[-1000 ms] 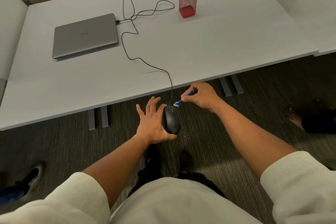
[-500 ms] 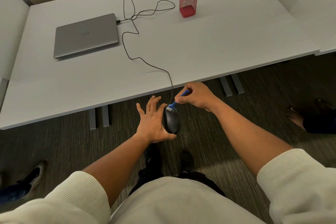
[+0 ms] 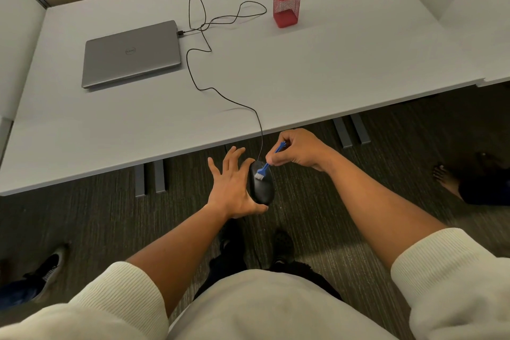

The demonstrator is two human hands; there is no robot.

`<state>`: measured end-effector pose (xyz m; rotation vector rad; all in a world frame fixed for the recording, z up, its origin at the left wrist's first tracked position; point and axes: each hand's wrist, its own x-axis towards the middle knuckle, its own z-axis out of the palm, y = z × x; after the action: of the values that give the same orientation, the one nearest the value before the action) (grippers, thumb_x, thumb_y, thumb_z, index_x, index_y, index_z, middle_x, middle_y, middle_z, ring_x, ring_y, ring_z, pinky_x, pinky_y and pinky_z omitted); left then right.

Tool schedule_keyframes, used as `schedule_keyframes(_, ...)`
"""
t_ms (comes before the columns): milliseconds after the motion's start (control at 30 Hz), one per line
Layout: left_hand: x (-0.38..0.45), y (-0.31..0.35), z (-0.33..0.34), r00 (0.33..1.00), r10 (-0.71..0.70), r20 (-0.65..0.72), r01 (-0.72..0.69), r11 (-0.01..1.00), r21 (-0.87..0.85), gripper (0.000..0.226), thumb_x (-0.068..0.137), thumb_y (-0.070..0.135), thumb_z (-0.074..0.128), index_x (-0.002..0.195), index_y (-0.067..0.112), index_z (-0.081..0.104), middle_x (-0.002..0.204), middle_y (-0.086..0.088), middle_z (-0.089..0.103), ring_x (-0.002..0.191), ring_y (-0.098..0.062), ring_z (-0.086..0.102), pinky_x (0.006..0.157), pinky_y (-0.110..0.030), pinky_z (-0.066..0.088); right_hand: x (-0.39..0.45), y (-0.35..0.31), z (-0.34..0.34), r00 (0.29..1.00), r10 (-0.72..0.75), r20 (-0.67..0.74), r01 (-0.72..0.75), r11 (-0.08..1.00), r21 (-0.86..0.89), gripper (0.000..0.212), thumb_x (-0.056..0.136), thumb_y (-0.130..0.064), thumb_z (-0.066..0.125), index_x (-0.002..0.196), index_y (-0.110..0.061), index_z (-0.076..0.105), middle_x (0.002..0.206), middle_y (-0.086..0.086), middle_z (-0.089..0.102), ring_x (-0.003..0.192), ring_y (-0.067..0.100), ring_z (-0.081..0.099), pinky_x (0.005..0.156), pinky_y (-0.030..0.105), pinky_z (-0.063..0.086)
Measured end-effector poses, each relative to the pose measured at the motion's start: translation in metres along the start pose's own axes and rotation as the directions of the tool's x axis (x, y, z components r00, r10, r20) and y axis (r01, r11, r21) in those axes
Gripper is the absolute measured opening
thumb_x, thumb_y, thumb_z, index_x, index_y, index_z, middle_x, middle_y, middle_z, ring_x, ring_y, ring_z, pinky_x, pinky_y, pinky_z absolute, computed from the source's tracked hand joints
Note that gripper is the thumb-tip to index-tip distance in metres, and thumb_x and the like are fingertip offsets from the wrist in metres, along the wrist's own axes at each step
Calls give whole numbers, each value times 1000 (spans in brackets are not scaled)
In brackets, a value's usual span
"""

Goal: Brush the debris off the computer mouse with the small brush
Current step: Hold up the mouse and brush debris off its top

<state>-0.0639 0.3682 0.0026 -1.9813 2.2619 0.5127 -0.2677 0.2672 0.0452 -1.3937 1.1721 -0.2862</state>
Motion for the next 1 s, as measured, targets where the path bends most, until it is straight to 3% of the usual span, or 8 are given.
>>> schedule_keyframes(100,0,-1,1,1000,5,-7,-5,1000,-9,123,53,86,68,152,25,29,164,-2,-1,152,-24,-17,113,-73,-10,-1,3,-1,1000,15,14,-15,1000,0,24,73,-7,85,85,-8,64,88,7,79,84,15,77,80,34,63)
schedule_keyframes(200,-2,-2,1,1000,9,-17,-9,1000,-18,122,53,86,68,152,25,30,164,-3,1,153,-24,-15,113,-73,-9,1,7,-1,979,35,-201,-49,996,-68,22,75,-12,83,85,-9,64,89,7,77,87,20,75,85,41,61)
schedule_keyframes(300,-3,-2,2,1000,11,-15,-11,1000,-7,122,54,86,67,152,25,29,164,-3,1,153,-25,-15,113,-73,-9,2,8,-2,947,50,-316,-76,995,-71,24,73,-17,85,87,-10,67,90,7,75,85,20,72,76,35,59)
schedule_keyframes(400,-3,-2,2,1000,12,-13,-13,1000,-12,122,54,86,67,153,26,28,164,-2,0,153,-25,-15,113,-73,-10,0,6,-4,982,53,-182,-51,999,14,23,74,-13,85,84,-13,64,86,4,78,82,16,76,72,26,61)
schedule_keyframes(467,-4,-3,3,1000,21,-23,-21,1000,-18,122,54,86,67,153,26,29,164,-2,1,153,-25,-15,113,-72,-11,-1,7,-2,992,45,-119,-42,999,21,22,76,-9,83,84,-11,63,87,6,78,82,15,77,80,34,63)
schedule_keyframes(633,-4,-4,4,998,34,-53,-36,999,-30,122,53,89,62,152,25,30,163,-4,1,153,-26,-13,114,-73,-10,3,10,1,942,20,-335,-59,993,-105,24,76,-18,82,92,-9,66,94,6,72,84,18,66,76,32,54)
schedule_keyframes(867,-6,-7,7,994,52,-94,-60,995,-76,122,52,91,58,152,25,30,163,-4,2,153,-26,-10,114,-73,-8,-4,11,-9,997,68,-23,-61,969,241,23,76,-3,82,88,-8,63,91,11,78,90,22,77,73,27,62)
schedule_keyframes(1000,-8,-9,9,991,67,-119,-78,992,-96,121,52,90,60,151,25,31,162,-5,4,154,-27,-6,114,-73,-8,0,21,-7,986,106,-131,-85,984,158,24,76,-5,83,92,-8,64,94,11,77,89,21,76,79,33,62)
